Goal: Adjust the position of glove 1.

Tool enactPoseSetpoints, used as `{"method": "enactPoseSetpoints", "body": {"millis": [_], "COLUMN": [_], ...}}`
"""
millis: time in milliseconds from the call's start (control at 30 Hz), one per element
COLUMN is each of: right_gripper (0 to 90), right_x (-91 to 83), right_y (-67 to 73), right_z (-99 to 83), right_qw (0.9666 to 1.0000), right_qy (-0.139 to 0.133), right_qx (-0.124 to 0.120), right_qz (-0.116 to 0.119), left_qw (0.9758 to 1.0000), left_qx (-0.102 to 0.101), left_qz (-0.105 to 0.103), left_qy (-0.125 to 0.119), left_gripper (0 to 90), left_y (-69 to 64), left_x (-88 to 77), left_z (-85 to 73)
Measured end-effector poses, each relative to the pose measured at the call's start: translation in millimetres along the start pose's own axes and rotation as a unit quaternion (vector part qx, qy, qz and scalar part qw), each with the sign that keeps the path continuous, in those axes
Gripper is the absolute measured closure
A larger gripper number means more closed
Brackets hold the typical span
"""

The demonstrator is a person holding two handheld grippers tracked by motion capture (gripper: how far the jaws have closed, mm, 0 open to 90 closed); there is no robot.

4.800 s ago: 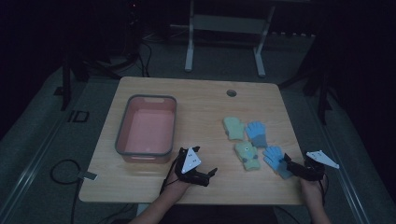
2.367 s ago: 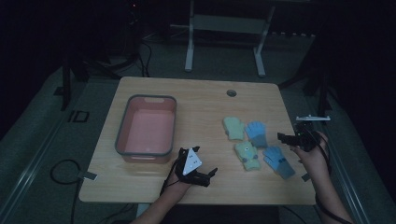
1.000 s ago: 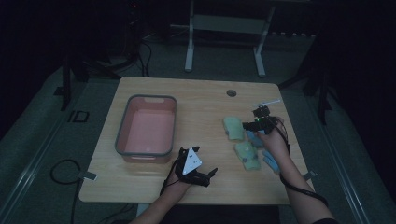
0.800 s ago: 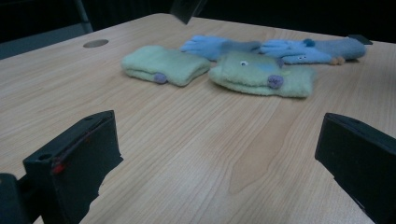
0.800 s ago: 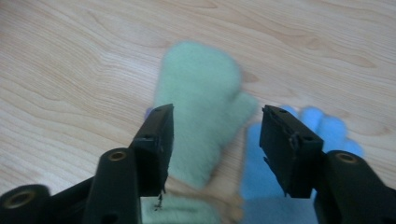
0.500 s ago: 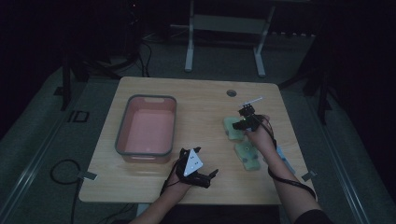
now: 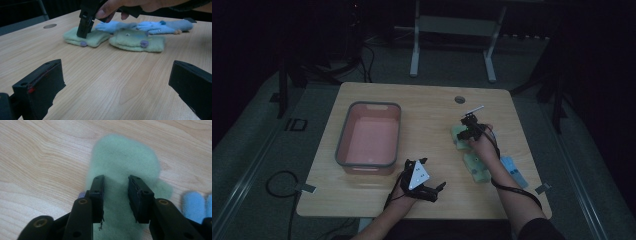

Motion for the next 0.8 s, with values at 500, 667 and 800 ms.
{"method": "enactPoseSetpoints", "body": {"millis": [500,667,800], "right_gripper": [86.4,86.8,86.7], "right_x": [-17.7,-39.6,-61.0], "right_y": [7.7,18.7,34.8], "right_z": [8.3,11.3,6.3], "right_qw": [0.9993,0.9988,0.9975], "right_qy": [-0.035,-0.050,-0.070], "right_qx": [0.010,0.001,-0.003], "right_qz": [-0.005,-0.002,0.013], "left_qw": [0.9990,0.9987,0.9978], "left_qx": [-0.025,-0.026,-0.031], "left_qz": [0.029,0.032,0.048], "left_qy": [-0.025,-0.030,-0.034], "left_gripper": [0.1,0.1,0.1], "left_y": [13.5,14.6,16.8], "left_x": [-14.3,-17.7,-20.8], "left_z": [8.2,10.0,12.0]}}
Point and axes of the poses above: each handheld gripper's, and its own axes: x roughly forward along the jaws, z roughly out of its top, y roughly to its left, the point moved 6 cm from there along x, roughly forward along the jaws, and after that the axes turned 3 degrees about z, right-handed, at the moved point
